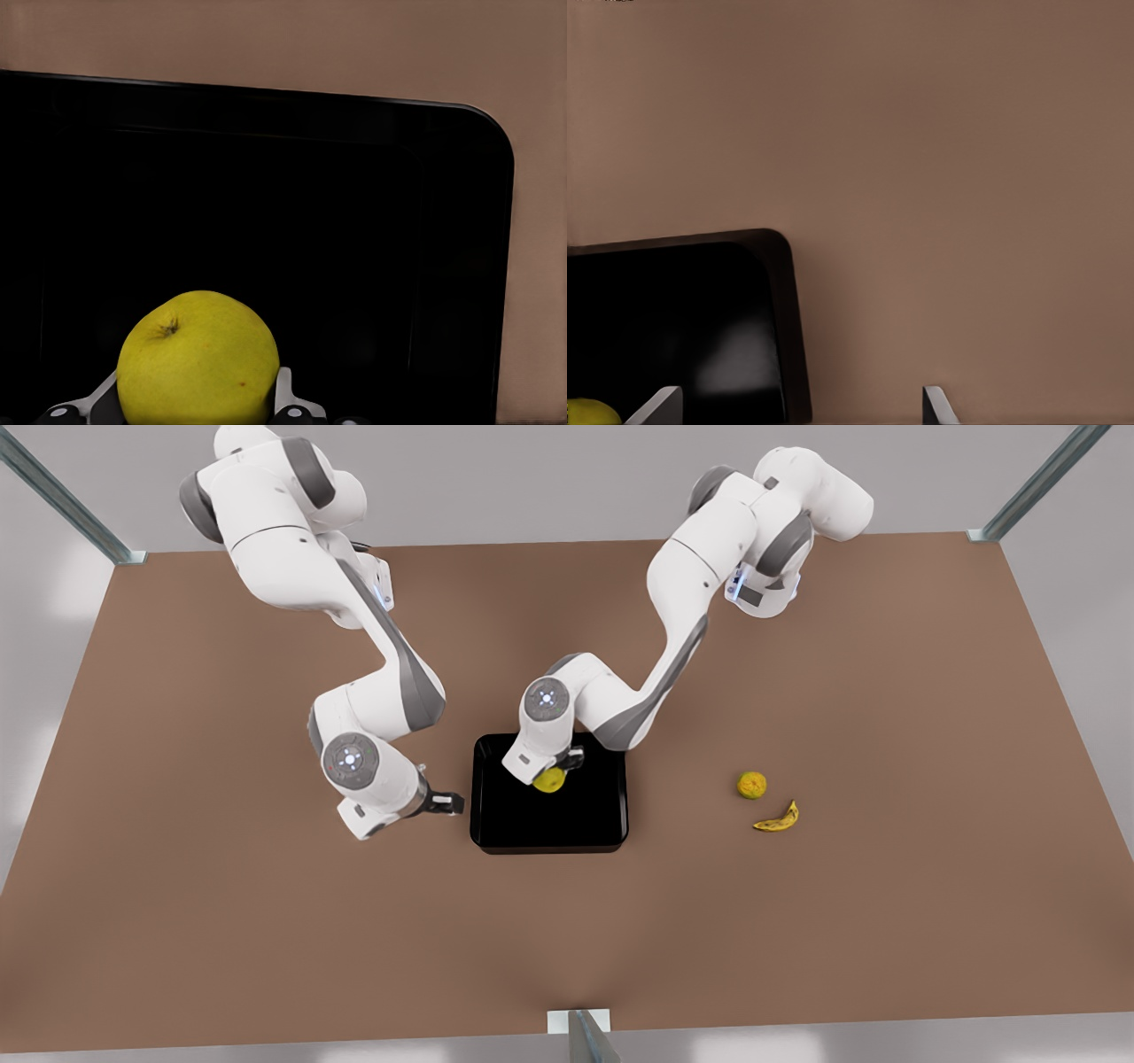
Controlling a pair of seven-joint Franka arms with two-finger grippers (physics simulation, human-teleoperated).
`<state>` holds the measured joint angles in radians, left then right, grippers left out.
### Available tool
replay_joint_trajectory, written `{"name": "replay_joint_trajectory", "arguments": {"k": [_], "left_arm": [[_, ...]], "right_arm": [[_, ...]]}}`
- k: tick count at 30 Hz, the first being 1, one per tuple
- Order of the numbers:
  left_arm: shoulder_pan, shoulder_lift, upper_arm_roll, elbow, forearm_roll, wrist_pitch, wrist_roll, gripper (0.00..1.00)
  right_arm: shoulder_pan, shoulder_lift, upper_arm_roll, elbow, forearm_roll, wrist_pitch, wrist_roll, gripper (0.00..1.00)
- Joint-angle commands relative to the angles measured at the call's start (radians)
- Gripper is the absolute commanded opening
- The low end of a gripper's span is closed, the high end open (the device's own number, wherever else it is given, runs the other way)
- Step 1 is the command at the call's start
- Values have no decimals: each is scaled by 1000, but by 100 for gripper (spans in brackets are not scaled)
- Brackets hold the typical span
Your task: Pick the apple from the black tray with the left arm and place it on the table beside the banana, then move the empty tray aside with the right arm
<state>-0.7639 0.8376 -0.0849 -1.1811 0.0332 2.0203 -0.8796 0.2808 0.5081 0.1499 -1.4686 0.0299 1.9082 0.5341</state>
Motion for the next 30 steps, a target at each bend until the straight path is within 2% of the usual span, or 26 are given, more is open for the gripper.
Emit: {"name": "replay_joint_trajectory", "arguments": {"k": [1, 11, 12, 21, 30], "left_arm": [[2, -38, 1, -38, -4, -20, 13, 69], [101, -296, 5, -344, 7, -21, 166, 68], [112, -311, 5, -364, 7, -21, 189, 67], [236, -391, 5, -491, 33, -20, 375, 67], [371, -404, 5, -583, 106, -6, 591, 67]], "right_arm": [[15, 6, 0, -1, 13, 81, 284, 100], [109, 46, 8, -56, 61, 261, 382, 100], [127, 44, 8, -108, 61, 357, 402, 100], [124, 18, 2, -237, -41, 393, 328, 100], [127, 73, 2, -259, -62, 468, 308, 99]]}}
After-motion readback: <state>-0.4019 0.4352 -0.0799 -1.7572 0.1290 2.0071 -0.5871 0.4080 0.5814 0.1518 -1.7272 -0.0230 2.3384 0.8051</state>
